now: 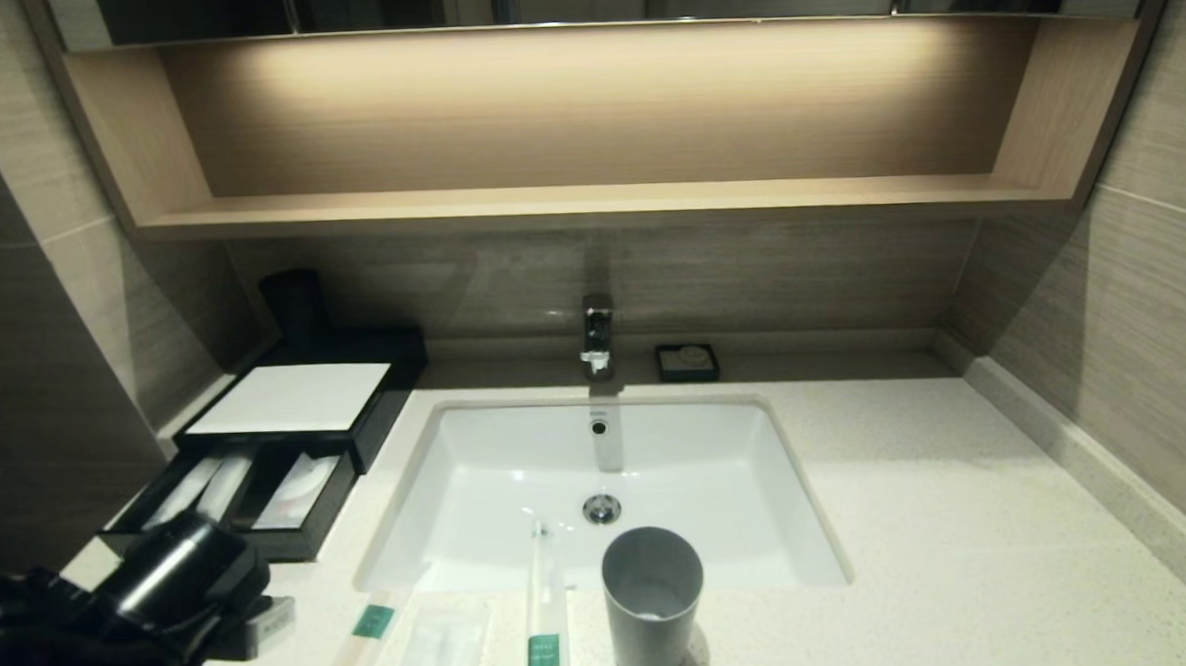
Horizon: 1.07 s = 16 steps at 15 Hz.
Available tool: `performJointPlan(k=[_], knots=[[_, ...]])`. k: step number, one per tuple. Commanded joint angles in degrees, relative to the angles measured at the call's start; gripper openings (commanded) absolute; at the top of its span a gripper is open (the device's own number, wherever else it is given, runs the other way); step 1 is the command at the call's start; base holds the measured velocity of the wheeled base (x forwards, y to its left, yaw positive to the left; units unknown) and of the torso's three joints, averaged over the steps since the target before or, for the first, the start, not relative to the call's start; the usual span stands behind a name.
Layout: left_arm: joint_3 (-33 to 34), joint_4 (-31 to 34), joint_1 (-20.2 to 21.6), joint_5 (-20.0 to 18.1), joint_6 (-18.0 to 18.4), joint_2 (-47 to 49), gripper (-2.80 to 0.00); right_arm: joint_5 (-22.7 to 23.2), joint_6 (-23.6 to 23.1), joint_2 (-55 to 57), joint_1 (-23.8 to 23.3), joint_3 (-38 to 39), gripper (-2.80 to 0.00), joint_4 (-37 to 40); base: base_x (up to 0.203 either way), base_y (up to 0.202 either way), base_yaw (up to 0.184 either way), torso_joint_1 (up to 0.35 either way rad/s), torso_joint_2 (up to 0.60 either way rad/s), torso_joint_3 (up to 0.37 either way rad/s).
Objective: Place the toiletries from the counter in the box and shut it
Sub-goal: Pick up the bathroom toiletry
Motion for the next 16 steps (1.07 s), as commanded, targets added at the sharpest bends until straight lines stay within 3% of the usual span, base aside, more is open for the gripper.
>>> performJointPlan(k=[1,16], knots=[[0.16,0.23,-0.31,-0.03,-0.53,1.00,0.00,0.01,-0.01,0.00,0.01,0.09,-2.80,-0.02,0.000,0.000,0.000,0.000,0.00,0.000],[1.64,-5.74,-0.31,0.50,-1.42,5.98,0.00,0.01,-0.01,0.00,0.01,0.09,-2.80,-0.02,0.000,0.000,0.000,0.000,0.00,0.000]])
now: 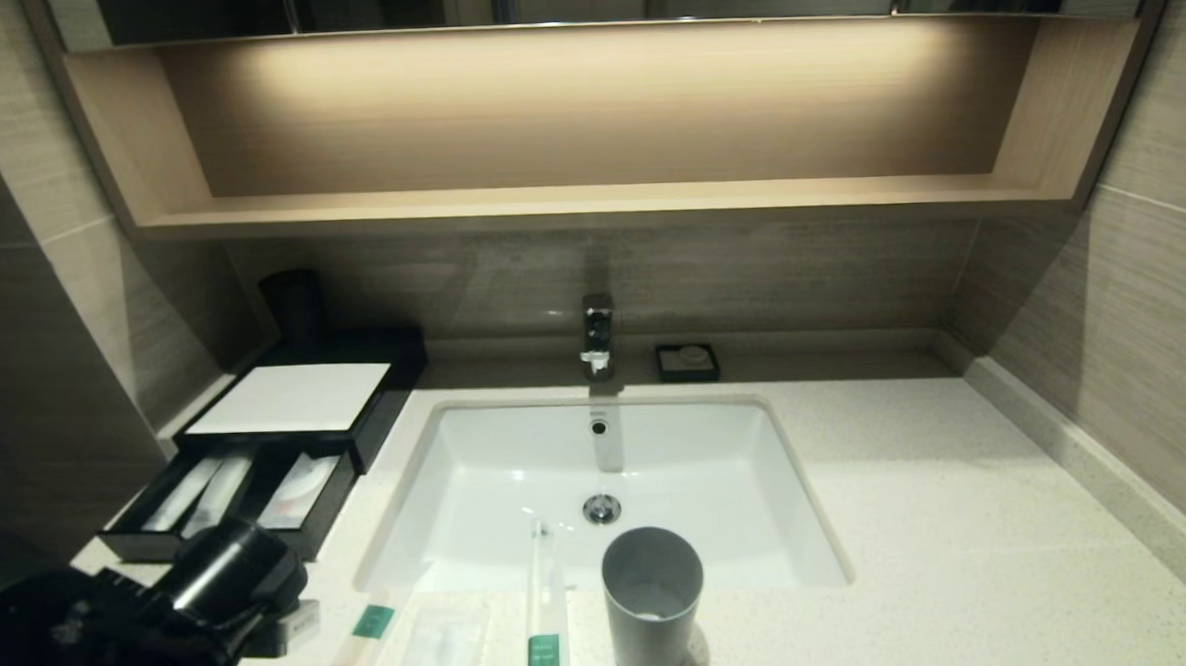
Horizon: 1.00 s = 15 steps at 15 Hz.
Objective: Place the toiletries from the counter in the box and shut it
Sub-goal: Pick up the bathroom toiletry
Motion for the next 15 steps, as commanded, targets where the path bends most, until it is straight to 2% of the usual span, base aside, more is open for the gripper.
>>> performJointPlan(k=[1,15], knots=[[0.05,0.16,0.01,0.04,-0.09,0.11,0.00,0.01,-0.01,0.00,0.01,0.09,-2.80,-0.02,0.000,0.000,0.000,0.000,0.00,0.000],[0.88,-3.84,0.01,1.70,-0.09,1.46,0.00,0.01,-0.01,0.00,0.01,0.09,-2.80,-0.02,0.000,0.000,0.000,0.000,0.00,0.000]])
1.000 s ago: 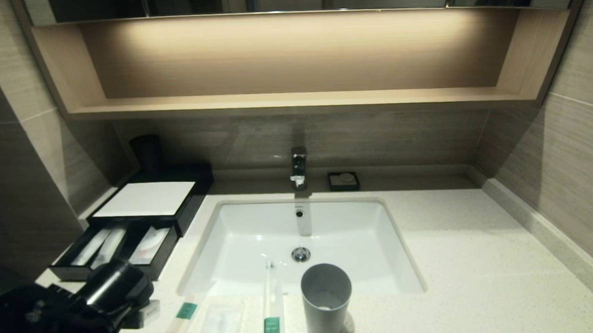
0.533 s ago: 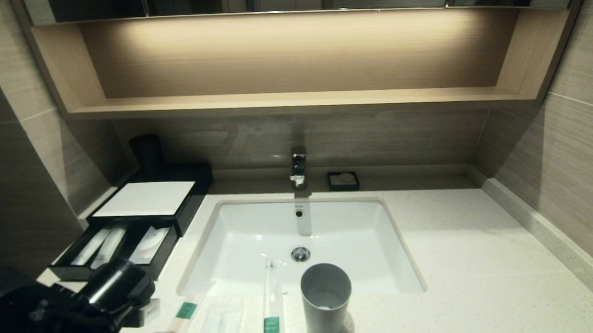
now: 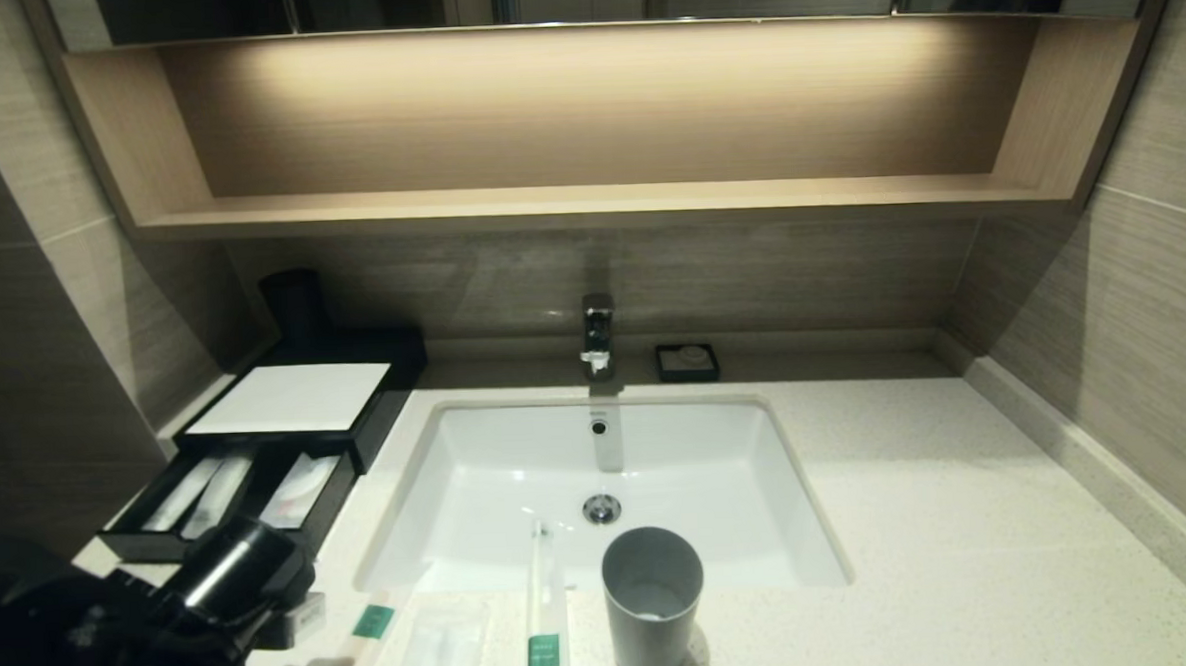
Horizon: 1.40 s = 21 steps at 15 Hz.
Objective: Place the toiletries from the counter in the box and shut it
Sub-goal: Pick up the bathroom toiletry
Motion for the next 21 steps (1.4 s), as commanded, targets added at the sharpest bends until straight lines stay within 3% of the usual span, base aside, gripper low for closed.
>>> performJointPlan(k=[1,21], knots=[[-0.03,0.00,0.01,-0.04,-0.09,0.60,0.00,0.02,-0.01,0.00,0.01,0.09,-2.80,-0.02,0.000,0.000,0.000,0.000,0.00,0.000],[-0.55,-1.05,0.01,1.73,-1.04,1.85,0.00,0.02,-0.01,0.00,0.01,0.09,-2.80,-0.02,0.000,0.000,0.000,0.000,0.00,0.000]])
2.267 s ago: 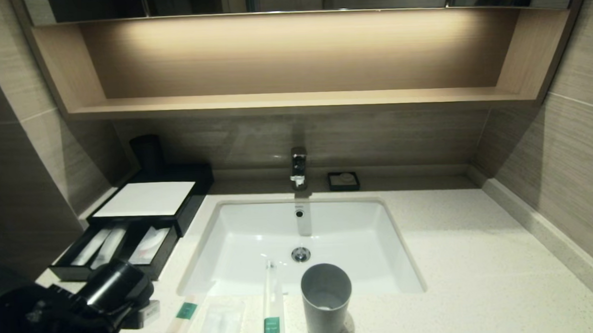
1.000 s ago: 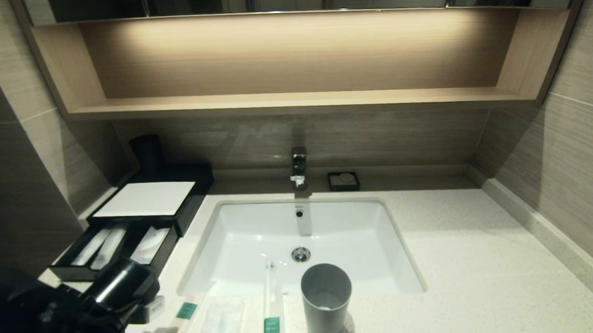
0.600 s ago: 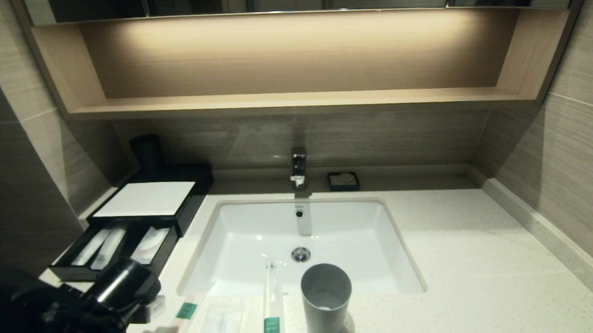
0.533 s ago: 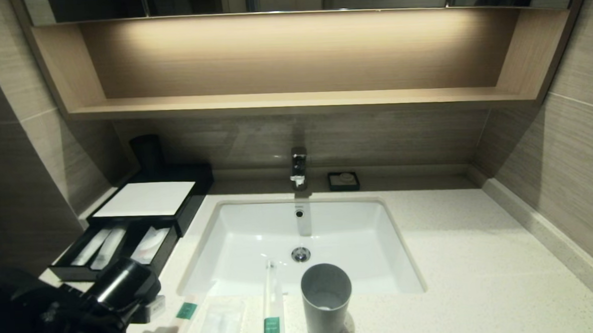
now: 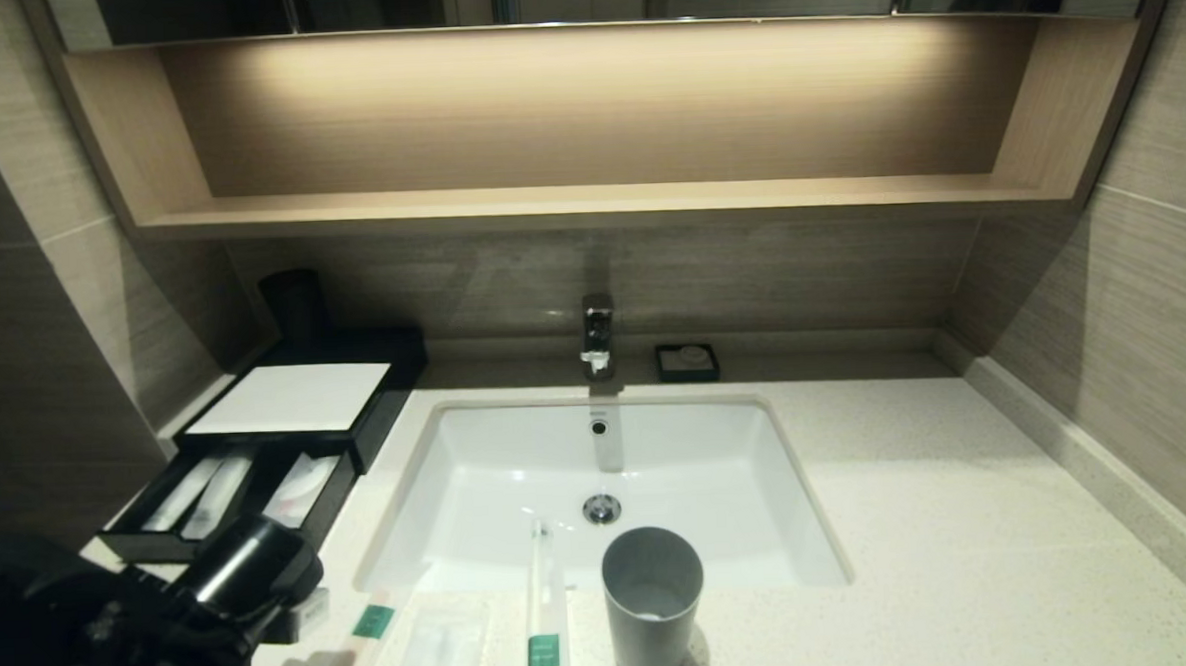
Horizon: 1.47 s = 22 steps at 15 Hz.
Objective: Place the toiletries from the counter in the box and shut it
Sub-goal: Pick up the bathroom toiletry
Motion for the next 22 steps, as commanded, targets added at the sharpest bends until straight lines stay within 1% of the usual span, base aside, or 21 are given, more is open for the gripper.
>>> performJointPlan(k=[1,3,4,7,8,18,22], knots=[[-0.33,0.13,0.01,0.19,-0.46,0.71,0.00,0.01,-0.02,0.00,0.01,0.09,-2.80,-0.02,0.000,0.000,0.000,0.000,0.00,0.000],[-0.10,-0.69,0.01,0.21,-0.49,0.83,0.00,0.01,-0.02,0.00,0.01,0.09,-2.80,-0.02,0.000,0.000,0.000,0.000,0.00,0.000],[0.42,-2.27,0.01,0.48,-0.50,0.97,0.00,0.01,-0.02,0.00,0.01,0.09,-2.80,-0.02,0.000,0.000,0.000,0.000,0.00,0.000],[0.64,-2.68,0.01,0.63,-0.57,1.52,0.00,0.01,-0.02,0.00,0.01,0.09,-2.80,-0.02,0.000,0.000,0.000,0.000,0.00,0.000],[0.64,-2.68,0.01,0.63,-0.56,1.49,-2.80,0.01,-0.02,0.00,0.01,0.09,-2.80,-0.02,0.000,0.000,0.000,0.000,0.00,0.000],[0.55,-2.60,-0.08,0.63,-0.56,1.16,-2.80,0.01,-0.02,0.00,0.01,0.09,-2.80,-0.02,0.000,0.000,0.000,0.000,0.00,0.000],[0.55,-1.89,-0.34,0.77,-0.64,-2.61,-2.80,0.01,-0.02,0.00,0.01,0.09,-2.80,-0.02,0.000,0.000,0.000,0.000,0.00,0.000]])
